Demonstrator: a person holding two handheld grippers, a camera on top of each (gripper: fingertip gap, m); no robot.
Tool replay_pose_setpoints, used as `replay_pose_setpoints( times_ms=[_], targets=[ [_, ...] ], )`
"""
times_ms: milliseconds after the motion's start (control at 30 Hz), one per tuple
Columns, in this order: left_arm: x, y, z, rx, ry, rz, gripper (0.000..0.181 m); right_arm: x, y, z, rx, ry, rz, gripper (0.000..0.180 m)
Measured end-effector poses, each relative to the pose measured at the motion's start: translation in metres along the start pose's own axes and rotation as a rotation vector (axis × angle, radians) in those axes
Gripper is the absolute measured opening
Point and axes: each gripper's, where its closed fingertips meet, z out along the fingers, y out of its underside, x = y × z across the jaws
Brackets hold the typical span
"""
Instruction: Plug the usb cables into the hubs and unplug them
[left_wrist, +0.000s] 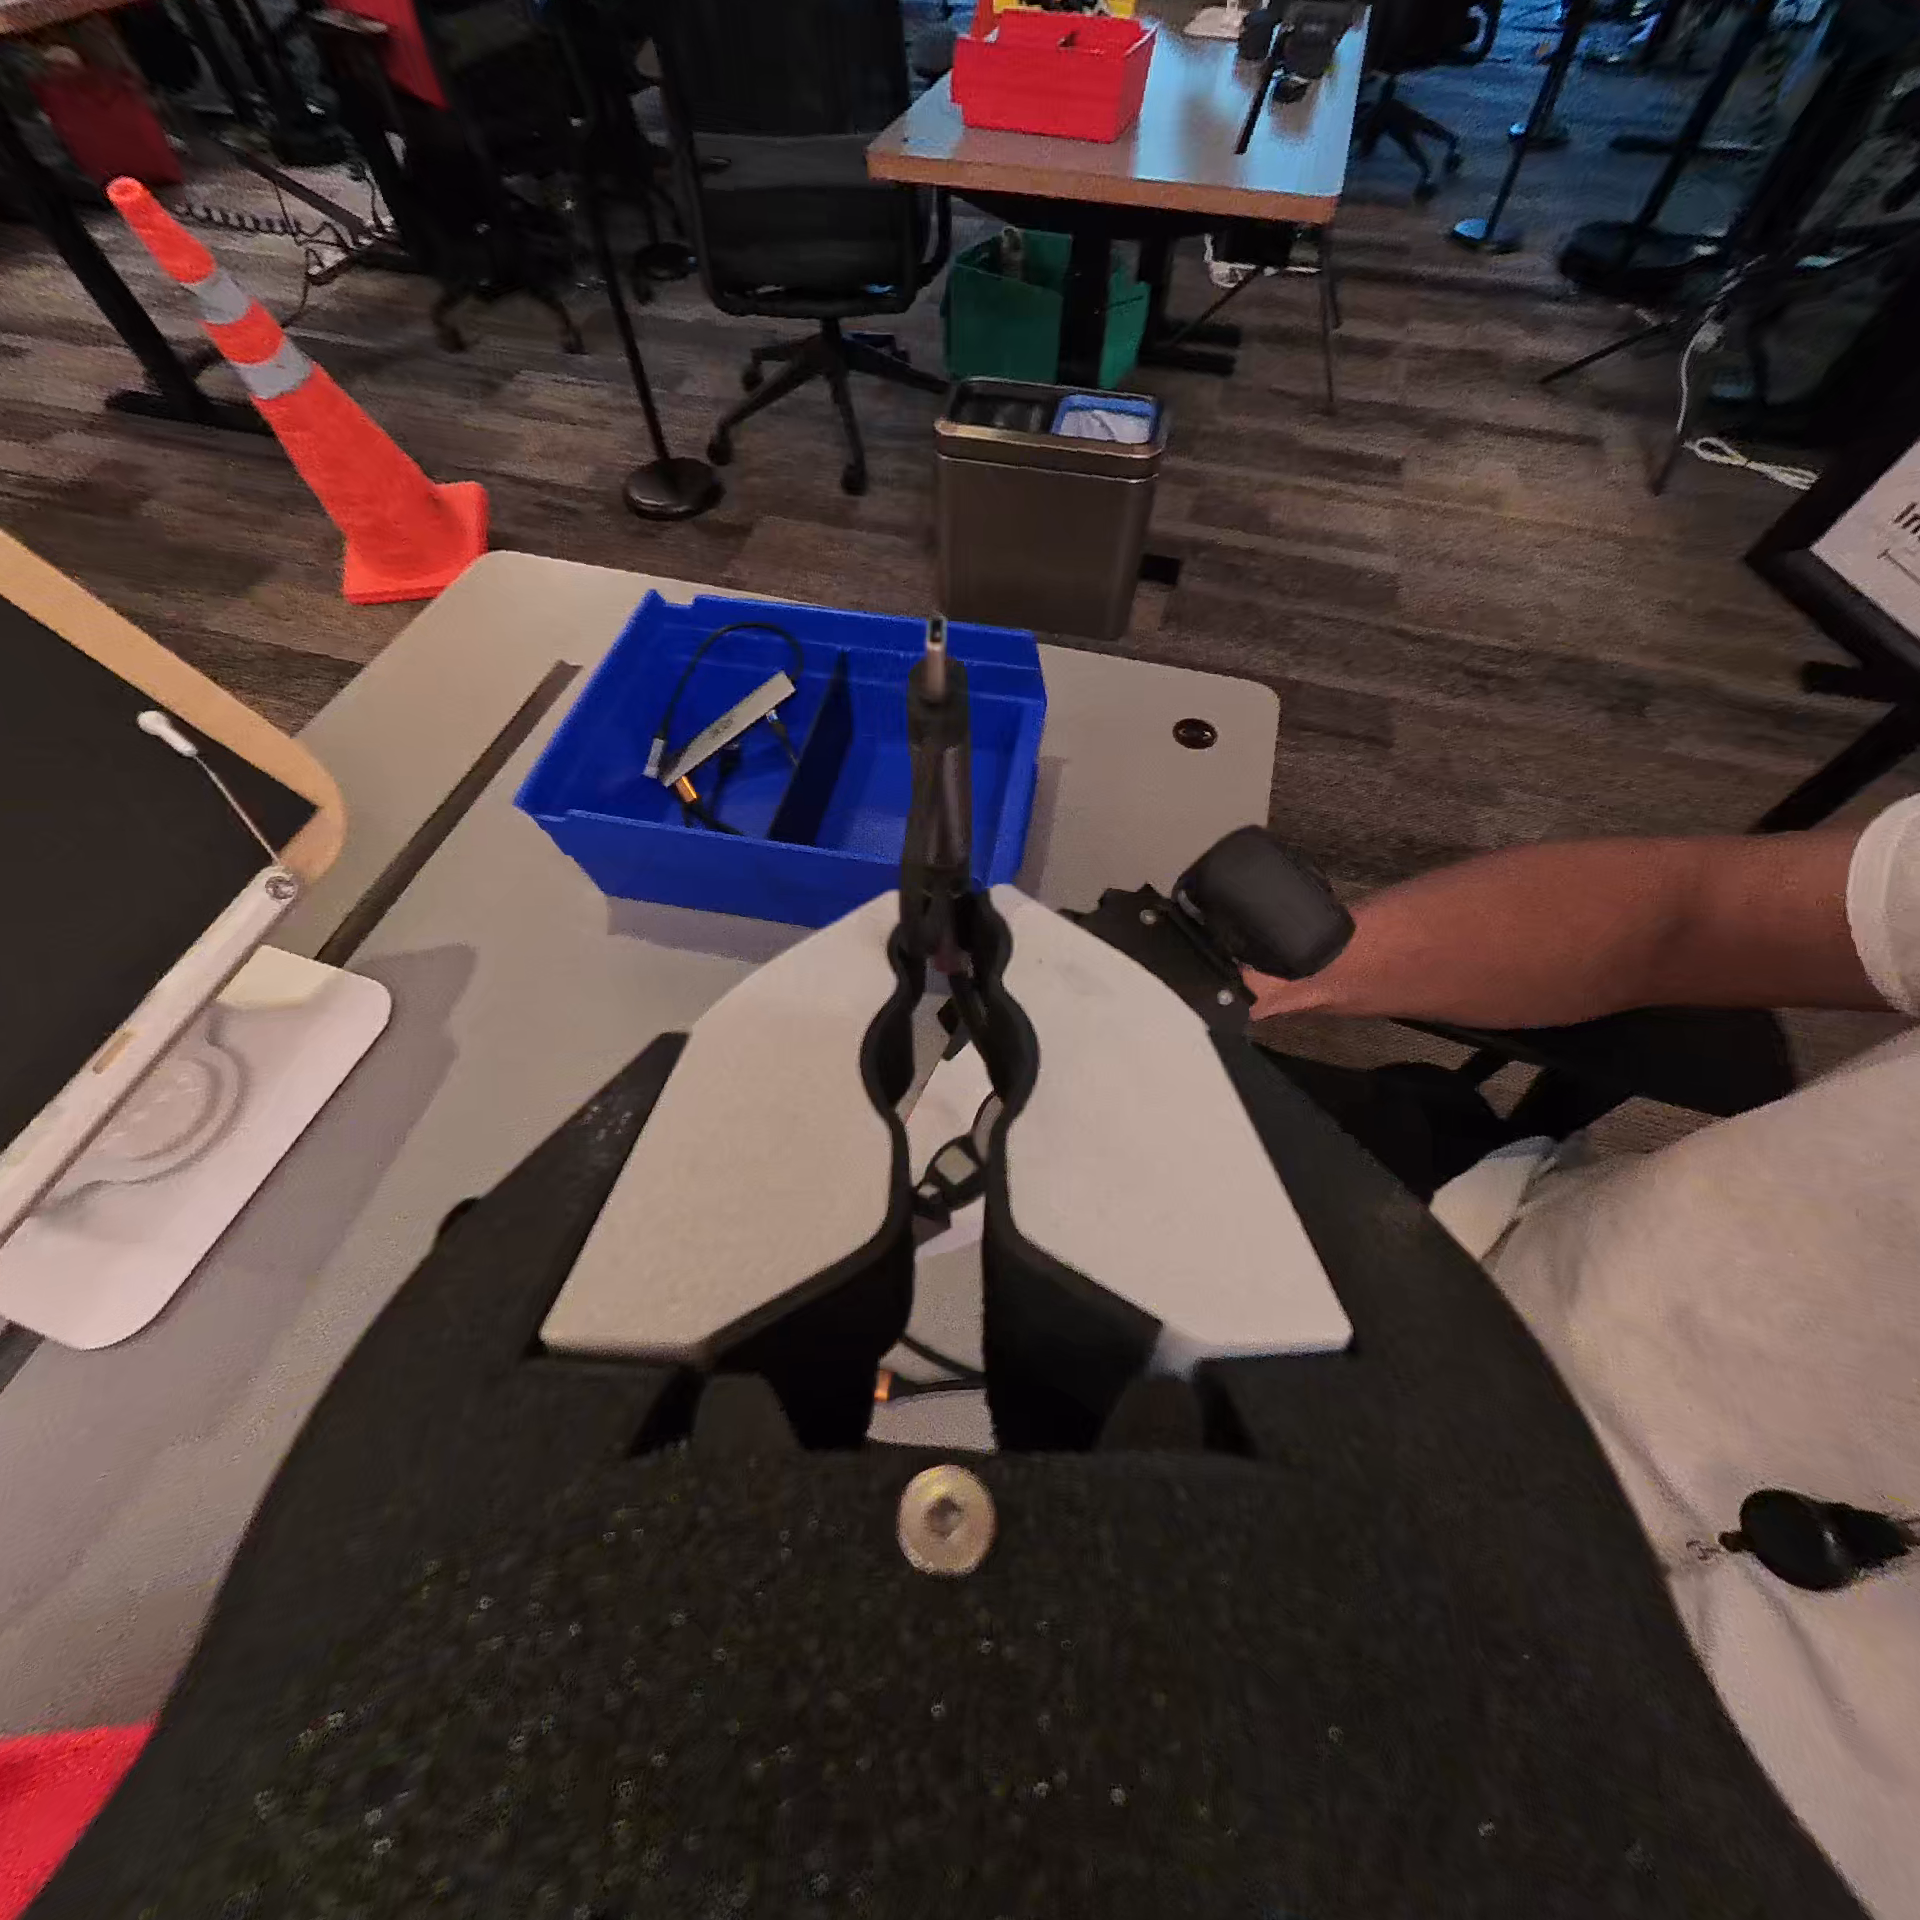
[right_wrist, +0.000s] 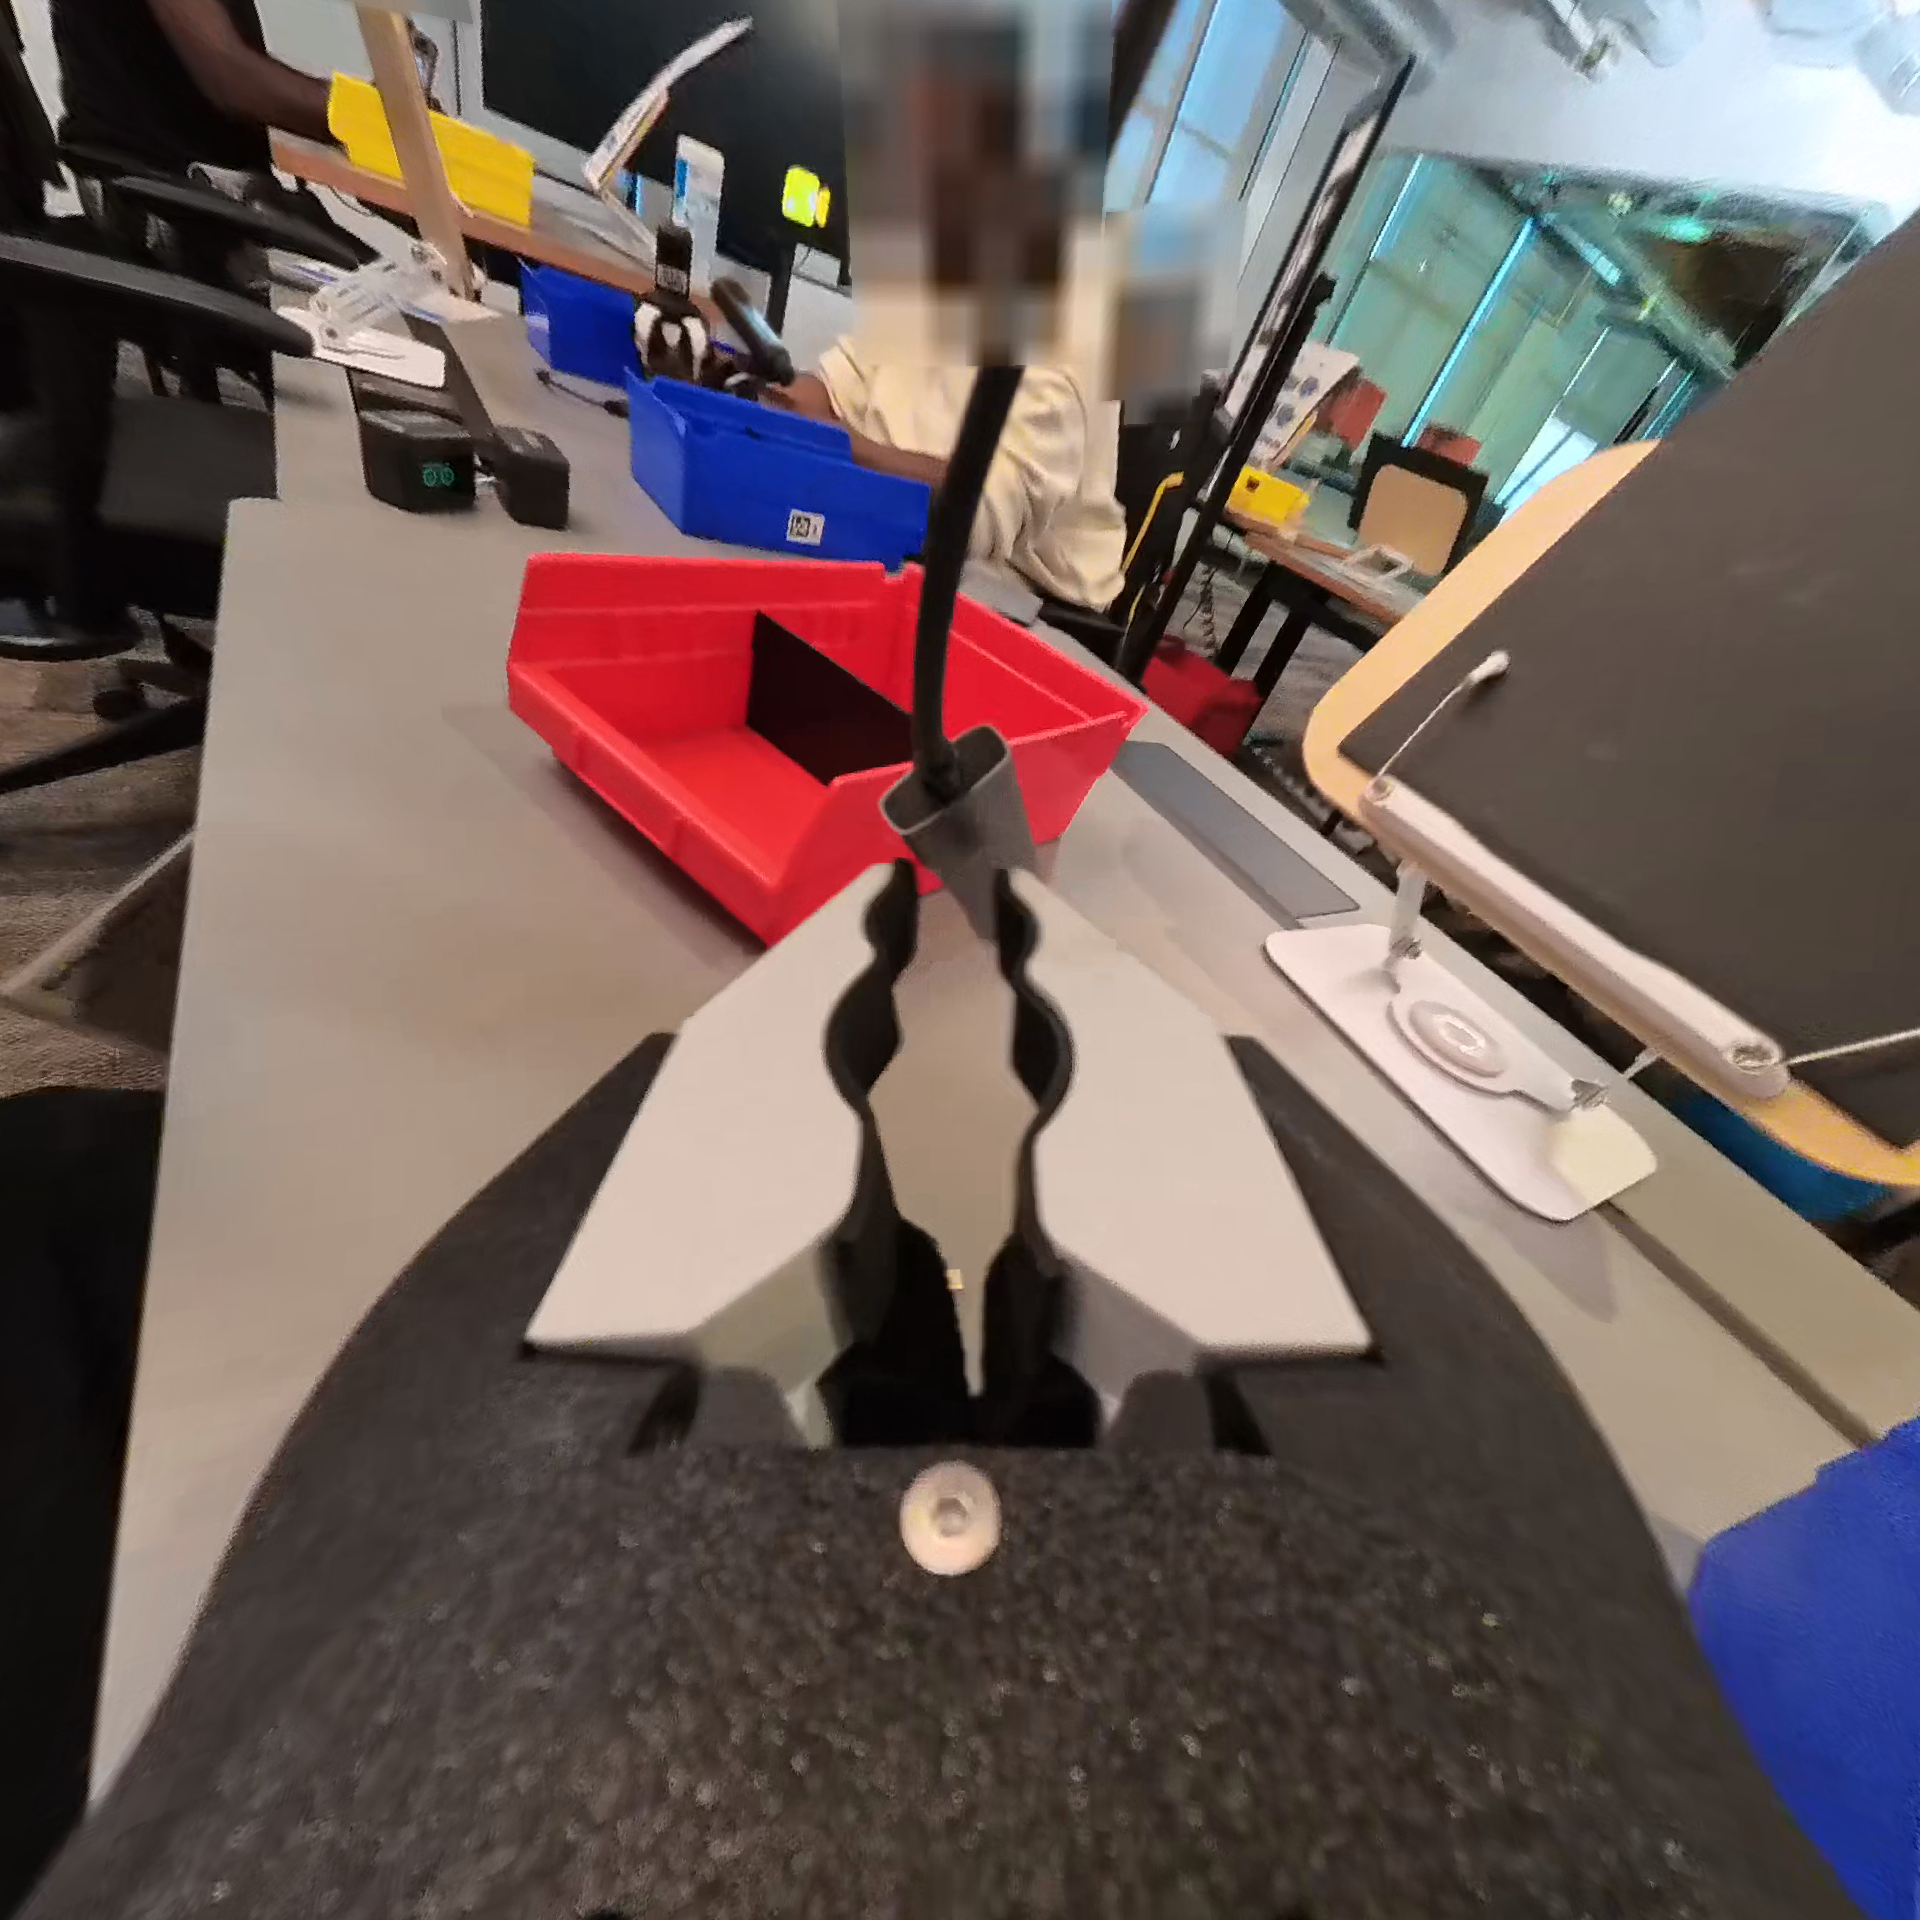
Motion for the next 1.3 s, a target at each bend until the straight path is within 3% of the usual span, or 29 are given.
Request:
replay_pose_setpoints(
  times_ms=[33,67,167,567,667,733,800,933,1100,1300],
  targets=[
    [0.000,0.001,0.001,-0.013,-0.007,0.006,0.008,-0.004,-0.001,-0.001,0.009,-0.009,-0.021,0.031],
    [0.000,0.003,0.001,-0.030,-0.015,0.017,0.008,-0.011,0.002,-0.002,-0.008,-0.035,-0.045,0.037],
    [0.004,0.002,0.001,-0.032,-0.004,0.015,0.008,-0.015,0.004,-0.003,-0.027,-0.033,-0.129,0.039],
    [0.016,0.002,0.007,-0.053,0.037,0.025,0.008,-0.019,-0.007,-0.010,0.038,-0.111,-0.081,0.022],
    [0.010,0.000,0.008,-0.014,0.007,0.031,0.010,-0.018,-0.012,-0.013,0.082,-0.150,0.069,0.022],
    [-0.005,0.003,0.002,0.017,-0.079,0.047,0.034,-0.010,-0.015,-0.017,0.118,-0.169,0.205,0.022],
    [-0.016,0.015,-0.011,0.070,-0.139,0.050,0.045,0.000,-0.019,-0.022,0.159,-0.178,0.344,0.021],
    [-0.021,0.061,-0.028,0.286,-0.099,-0.060,0.049,0.020,-0.025,-0.032,0.235,-0.207,0.608,0.021],
    [-0.006,0.138,-0.013,0.503,-0.012,-0.312,0.061,0.030,-0.029,-0.033,0.376,-0.303,0.942,0.020],
    [-0.003,0.168,-0.001,0.738,-0.065,-0.387,0.062,0.028,-0.030,-0.028,0.489,-0.371,1.140,0.021]
  ],
)
